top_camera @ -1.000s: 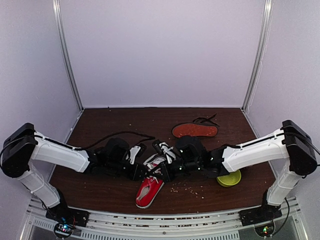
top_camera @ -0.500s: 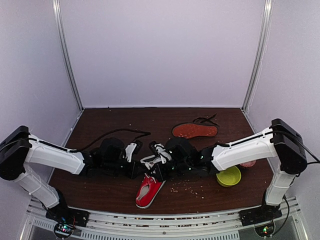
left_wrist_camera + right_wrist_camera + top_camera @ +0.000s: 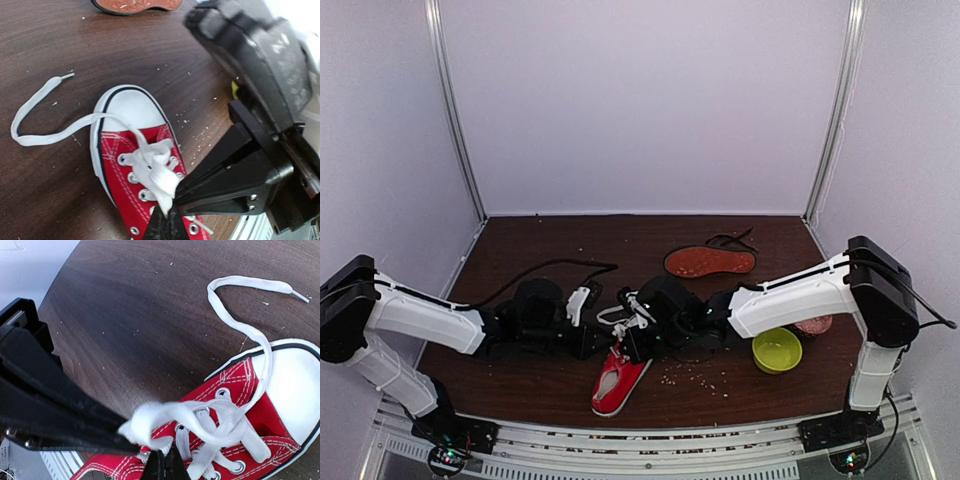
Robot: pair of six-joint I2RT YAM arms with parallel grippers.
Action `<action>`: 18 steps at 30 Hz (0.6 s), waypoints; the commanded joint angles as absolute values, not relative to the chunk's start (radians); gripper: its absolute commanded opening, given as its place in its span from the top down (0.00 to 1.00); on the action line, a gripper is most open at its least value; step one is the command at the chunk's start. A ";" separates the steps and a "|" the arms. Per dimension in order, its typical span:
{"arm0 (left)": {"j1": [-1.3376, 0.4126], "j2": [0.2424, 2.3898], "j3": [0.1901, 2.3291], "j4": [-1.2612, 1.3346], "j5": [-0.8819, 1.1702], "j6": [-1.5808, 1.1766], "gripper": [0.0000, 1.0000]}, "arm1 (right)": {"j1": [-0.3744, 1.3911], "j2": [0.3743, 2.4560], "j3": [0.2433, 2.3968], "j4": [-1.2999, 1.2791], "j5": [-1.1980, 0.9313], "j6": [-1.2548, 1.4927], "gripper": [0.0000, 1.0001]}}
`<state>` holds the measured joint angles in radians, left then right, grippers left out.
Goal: Tie the shoes
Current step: Cross the shoelace with the shoelace.
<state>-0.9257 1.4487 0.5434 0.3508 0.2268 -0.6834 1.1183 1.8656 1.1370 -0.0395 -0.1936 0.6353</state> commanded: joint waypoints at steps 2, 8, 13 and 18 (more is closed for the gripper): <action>-0.944 1.451 0.543 0.480 0.289 -0.667 0.99 | 1.125 1.902 1.176 -0.087 -0.167 0.639 1.00; -0.969 1.502 0.566 0.510 0.353 -0.662 0.98 | 1.125 1.909 1.172 -0.076 -0.164 0.640 1.00; -0.971 1.482 0.555 0.447 0.305 -0.648 0.92 | 1.124 1.903 1.150 -0.065 -0.165 0.647 1.00; -0.971 1.383 0.539 0.340 0.172 -0.626 0.71 | 1.125 1.878 1.113 -0.036 -0.167 0.653 1.00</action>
